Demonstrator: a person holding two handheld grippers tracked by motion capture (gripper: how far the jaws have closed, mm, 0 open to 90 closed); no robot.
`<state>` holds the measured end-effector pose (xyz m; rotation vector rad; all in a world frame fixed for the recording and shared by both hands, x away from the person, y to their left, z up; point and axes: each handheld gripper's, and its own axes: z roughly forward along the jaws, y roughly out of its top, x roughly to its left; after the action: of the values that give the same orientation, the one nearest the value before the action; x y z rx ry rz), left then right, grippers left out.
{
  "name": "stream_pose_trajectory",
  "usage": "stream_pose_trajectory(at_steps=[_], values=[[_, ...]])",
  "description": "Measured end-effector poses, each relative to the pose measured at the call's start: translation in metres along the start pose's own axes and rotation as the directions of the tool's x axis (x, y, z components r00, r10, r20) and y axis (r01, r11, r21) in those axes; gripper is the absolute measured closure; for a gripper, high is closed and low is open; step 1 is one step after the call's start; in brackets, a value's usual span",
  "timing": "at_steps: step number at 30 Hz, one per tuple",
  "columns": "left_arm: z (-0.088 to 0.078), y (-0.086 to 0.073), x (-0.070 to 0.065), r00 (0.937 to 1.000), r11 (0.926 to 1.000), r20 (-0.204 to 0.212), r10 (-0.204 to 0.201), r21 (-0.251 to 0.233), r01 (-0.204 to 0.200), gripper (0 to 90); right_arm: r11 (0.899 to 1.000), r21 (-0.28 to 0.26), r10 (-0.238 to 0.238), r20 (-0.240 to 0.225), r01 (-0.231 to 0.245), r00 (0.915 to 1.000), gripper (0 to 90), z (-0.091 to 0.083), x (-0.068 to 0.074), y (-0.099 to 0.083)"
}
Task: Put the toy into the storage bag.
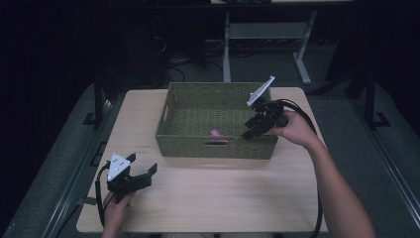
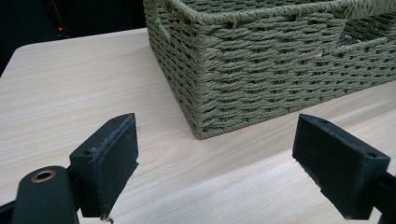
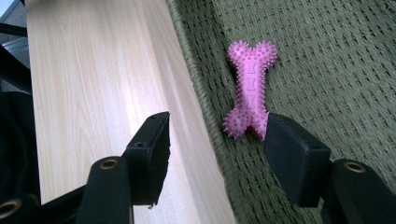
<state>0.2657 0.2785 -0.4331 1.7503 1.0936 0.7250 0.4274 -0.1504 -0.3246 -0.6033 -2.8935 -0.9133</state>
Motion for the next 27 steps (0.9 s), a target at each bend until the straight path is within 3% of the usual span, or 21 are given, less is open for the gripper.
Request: stream_pose_trajectory(at_steps=[27], values=[[0.000,0.000,-0.001,1.0000,1.0000,0.001,0.001,0.004,-0.001,13.9,0.998,-0.034,-0.056,0.019,0.056,0.9983,36.9,-0.006,0.037,-0.024]])
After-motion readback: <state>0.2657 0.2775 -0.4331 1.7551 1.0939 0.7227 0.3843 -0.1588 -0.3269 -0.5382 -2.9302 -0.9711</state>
